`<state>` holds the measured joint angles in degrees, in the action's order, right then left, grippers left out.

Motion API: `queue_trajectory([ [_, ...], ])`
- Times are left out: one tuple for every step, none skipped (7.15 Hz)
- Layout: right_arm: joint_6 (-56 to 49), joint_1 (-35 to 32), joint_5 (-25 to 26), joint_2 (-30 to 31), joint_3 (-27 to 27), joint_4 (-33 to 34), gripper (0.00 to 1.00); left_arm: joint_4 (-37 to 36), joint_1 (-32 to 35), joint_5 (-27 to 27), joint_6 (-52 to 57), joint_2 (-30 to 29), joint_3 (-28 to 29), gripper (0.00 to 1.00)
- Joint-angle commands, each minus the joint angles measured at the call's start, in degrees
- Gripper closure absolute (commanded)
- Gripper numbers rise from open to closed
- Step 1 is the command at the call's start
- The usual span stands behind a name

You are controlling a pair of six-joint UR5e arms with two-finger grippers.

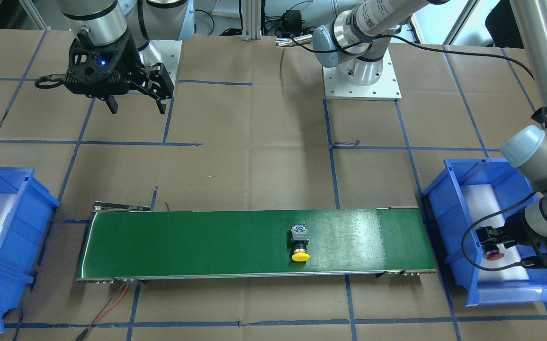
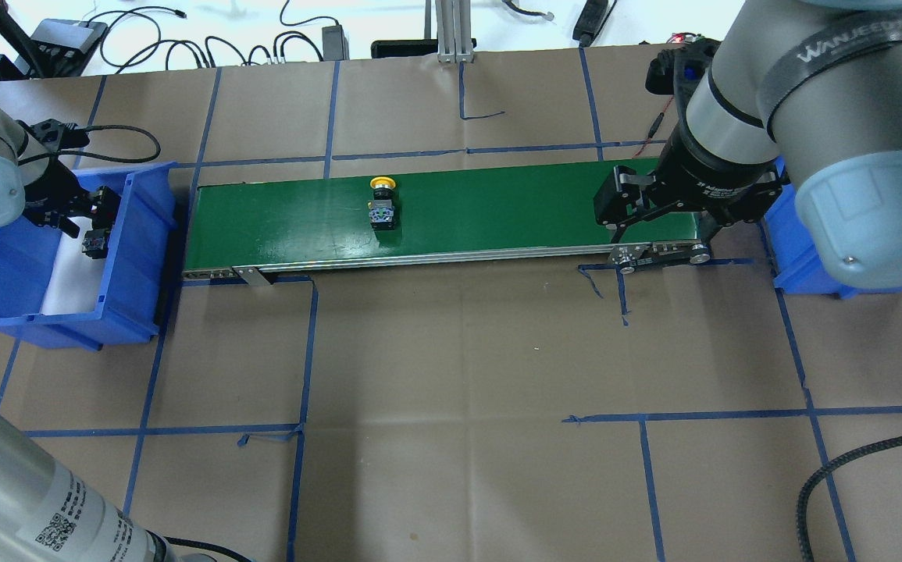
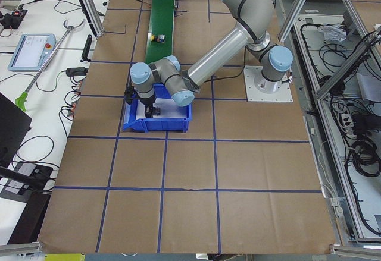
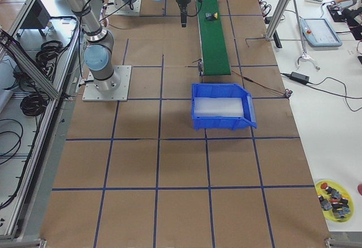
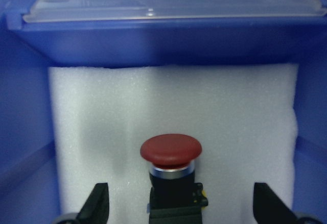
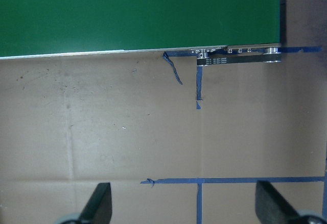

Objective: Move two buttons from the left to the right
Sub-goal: 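Lower the left gripper and grasp the red-capped button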

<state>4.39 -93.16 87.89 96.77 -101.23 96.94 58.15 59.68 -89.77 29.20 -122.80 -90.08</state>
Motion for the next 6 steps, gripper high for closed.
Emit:
queue_trajectory([
  [0.00, 0.00, 0.00, 0.00, 0.07, 0.00, 0.00, 0.64, 0.08, 0.03, -0.64, -0.07, 1.47, 0.54],
  [0.00, 0.00, 0.00, 0.00, 0.07, 0.27, 0.00, 0.74, 0.08, 0.12, -0.98, -0.07, 1.57, 0.72],
  [0.00, 0.00, 0.00, 0.00, 0.07, 0.18, 0.00, 0.83, 0.08, 0.12, -1.25, 0.10, 1.57, 0.86],
  [0.00, 0.00, 0.00, 0.09, 0.07, 0.18, 0.00, 1.00, 0.08, 0.21, -1.25, 0.63, 1.74, 0.97],
  [0.00, 0.00, 0.00, 0.09, 0.15, 0.18, 0.00, 1.35, 0.26, 0.21, -1.16, 1.42, 1.92, 0.99],
  [0.00, 0.00, 0.00, 0.00, 0.15, 0.18, 0.00, 2.49, 0.17, 0.21, -1.08, 2.38, 2.53, 1.00],
])
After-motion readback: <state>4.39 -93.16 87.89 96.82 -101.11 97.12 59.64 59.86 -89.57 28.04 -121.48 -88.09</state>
